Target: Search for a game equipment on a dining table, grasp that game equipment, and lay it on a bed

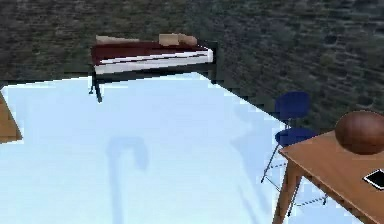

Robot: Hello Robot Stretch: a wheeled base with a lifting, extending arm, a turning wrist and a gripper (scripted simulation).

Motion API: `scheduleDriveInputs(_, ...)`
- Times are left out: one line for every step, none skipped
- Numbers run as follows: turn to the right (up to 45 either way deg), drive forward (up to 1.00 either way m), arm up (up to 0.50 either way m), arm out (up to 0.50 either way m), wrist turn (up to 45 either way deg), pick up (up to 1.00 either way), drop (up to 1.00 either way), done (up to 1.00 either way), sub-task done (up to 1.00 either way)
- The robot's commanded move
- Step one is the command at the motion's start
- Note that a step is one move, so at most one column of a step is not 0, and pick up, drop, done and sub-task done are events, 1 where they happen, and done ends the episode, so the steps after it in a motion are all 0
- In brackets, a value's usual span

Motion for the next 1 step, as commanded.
scheduleDriveInputs(24.0, 0.0, 0.0, 0.0, 0.0, 0.0, 0.0, 0.0, 0.0)
